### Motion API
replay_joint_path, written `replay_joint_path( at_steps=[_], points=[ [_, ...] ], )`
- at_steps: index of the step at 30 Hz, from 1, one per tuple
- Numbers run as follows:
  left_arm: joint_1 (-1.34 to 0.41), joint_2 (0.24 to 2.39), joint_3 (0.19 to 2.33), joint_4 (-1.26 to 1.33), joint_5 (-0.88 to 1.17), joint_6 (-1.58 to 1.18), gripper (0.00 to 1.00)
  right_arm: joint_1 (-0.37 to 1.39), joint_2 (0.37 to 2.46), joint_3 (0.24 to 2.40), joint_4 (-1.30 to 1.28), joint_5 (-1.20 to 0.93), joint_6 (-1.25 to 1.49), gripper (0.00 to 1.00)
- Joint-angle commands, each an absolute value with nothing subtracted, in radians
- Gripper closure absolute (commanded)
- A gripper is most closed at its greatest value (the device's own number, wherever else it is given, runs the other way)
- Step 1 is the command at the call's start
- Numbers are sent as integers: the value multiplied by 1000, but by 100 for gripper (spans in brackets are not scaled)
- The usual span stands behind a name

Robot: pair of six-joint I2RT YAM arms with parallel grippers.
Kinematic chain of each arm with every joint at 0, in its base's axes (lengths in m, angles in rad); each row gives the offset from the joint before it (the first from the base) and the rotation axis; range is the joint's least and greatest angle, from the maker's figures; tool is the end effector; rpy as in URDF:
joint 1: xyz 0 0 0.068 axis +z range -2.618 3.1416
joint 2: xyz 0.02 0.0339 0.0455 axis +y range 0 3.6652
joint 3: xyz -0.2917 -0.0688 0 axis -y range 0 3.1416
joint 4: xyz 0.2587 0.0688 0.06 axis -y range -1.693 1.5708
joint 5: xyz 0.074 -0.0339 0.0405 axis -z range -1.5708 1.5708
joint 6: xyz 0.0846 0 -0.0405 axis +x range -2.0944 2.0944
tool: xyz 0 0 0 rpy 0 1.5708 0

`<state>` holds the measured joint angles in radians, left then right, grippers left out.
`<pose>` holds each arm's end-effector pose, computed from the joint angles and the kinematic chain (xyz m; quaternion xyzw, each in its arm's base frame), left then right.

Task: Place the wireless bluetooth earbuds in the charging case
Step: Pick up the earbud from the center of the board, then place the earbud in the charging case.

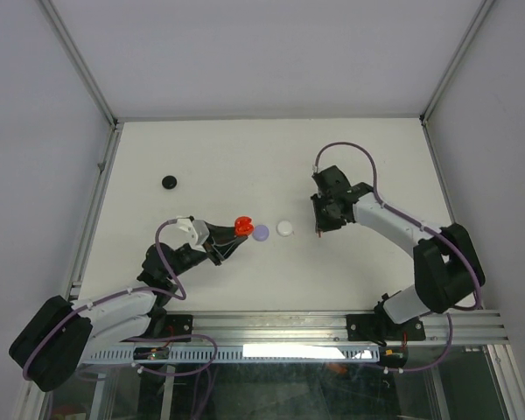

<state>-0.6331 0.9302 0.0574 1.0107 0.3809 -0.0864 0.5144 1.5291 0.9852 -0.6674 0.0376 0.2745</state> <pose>0.1499 -0.1490 0.2087 0.3115 0.5824 -0.3770 0.6493 0.2767 0.1527 0.1740 -0.1144 0.9770 0.0516 0.1721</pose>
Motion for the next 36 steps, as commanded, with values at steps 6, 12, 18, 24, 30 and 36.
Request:
replay_joint_path(
  at_steps=[6, 12, 18, 24, 30, 36],
  points=[
    [-624, 935, 118, 1137, 391, -57, 100, 645, 1284, 1034, -517, 98, 310, 86],
    [-624, 919, 145, 1108, 409, 13, 99, 739, 1156, 1031, -417, 99, 313, 86],
    [-624, 931, 160, 1117, 436, 31, 97, 828, 1079, 1039, -332, 87, 320, 86],
    [-624, 956, 174, 1152, 448, 7, 97, 912, 1038, 1028, -224, 77, 314, 86],
    [-624, 969, 178, 1169, 464, -6, 96, 1000, 1036, 1003, -85, 98, 288, 86],
    [-623, 974, 179, 1195, 466, -34, 96, 1053, 1065, 987, -8, 119, 264, 86]
  ],
)
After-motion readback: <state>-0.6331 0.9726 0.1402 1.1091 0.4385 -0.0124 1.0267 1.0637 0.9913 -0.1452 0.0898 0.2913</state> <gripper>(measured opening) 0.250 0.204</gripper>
